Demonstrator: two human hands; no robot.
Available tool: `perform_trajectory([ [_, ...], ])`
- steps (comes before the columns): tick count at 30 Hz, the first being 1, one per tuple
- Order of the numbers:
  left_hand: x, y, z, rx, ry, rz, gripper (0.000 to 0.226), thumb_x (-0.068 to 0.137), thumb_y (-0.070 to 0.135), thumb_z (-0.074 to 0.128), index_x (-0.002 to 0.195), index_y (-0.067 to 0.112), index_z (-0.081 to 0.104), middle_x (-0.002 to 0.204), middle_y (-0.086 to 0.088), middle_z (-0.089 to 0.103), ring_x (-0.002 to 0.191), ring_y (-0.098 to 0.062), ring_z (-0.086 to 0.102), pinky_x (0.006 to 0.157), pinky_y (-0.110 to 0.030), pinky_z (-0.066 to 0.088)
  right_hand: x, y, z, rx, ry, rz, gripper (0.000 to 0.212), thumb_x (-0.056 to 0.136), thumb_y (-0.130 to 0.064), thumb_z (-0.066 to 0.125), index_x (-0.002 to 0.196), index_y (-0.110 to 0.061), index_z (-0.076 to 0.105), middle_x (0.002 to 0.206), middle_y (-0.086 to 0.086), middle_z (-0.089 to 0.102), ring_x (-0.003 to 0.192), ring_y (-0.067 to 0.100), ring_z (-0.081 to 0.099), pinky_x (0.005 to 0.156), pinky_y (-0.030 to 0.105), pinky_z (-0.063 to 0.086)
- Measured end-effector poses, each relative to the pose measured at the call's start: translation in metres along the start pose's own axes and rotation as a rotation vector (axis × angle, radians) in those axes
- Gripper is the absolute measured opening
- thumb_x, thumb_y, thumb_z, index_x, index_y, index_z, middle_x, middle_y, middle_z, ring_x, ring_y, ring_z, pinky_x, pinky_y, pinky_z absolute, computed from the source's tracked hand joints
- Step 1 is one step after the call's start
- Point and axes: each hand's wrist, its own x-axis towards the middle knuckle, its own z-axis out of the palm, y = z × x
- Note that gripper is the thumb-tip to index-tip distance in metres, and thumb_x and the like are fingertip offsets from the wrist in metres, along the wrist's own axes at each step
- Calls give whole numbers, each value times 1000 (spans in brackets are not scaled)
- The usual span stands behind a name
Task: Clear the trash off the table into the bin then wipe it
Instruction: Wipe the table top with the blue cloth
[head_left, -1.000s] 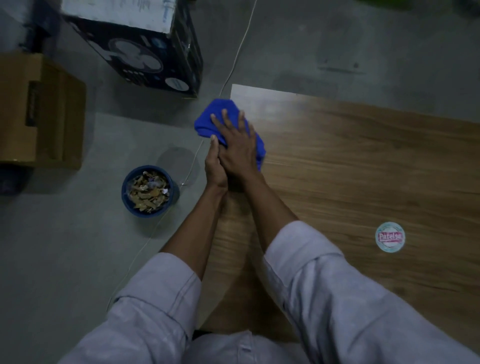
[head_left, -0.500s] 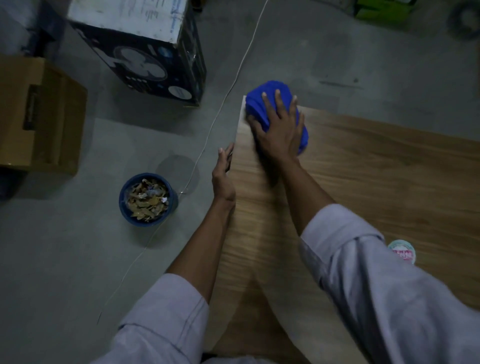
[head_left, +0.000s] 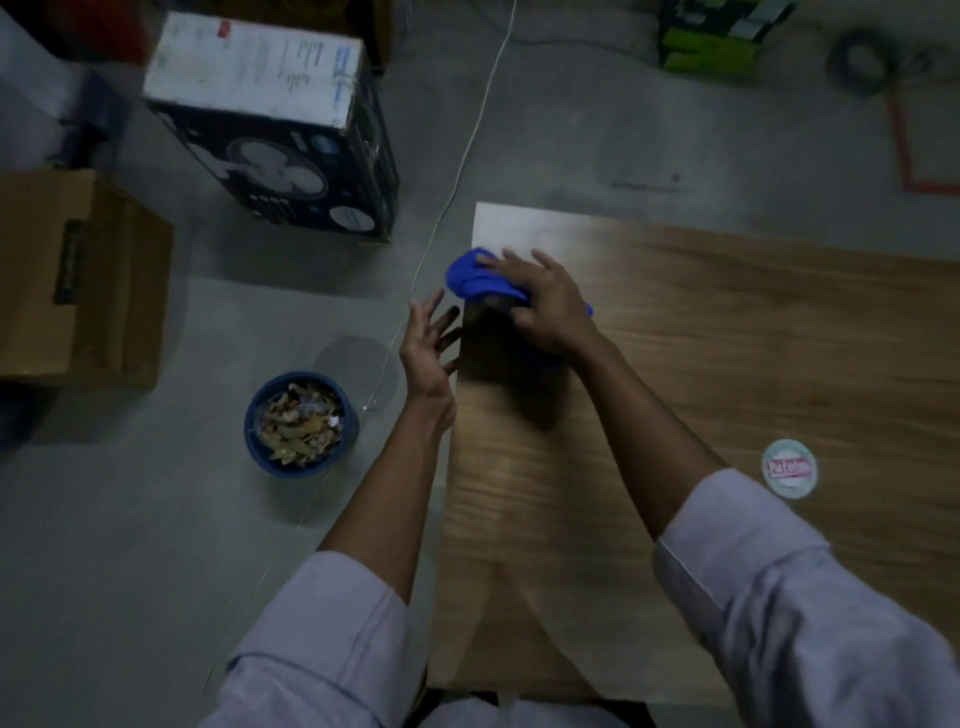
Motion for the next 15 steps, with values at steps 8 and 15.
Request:
perform_trajectory([
  [8, -16, 4, 12, 151, -43, 102, 50, 106, 44, 42, 154, 30, 38, 158, 0, 41, 141, -22, 43, 118, -50, 34, 9, 9, 28, -34, -63, 60, 71, 76, 7, 63, 141, -22, 61, 164, 1, 35, 158, 27, 11, 126, 42, -4],
  [15, -14, -38, -6, 255, -24, 36, 78, 68, 71, 70, 128, 21, 70, 143, -9, 56, 127, -22, 59, 111, -50, 46, -63, -13, 59, 38, -144, 89, 75, 72, 13, 61, 142, -13, 60, 160, 2, 40, 158, 25, 11, 128, 44, 0],
])
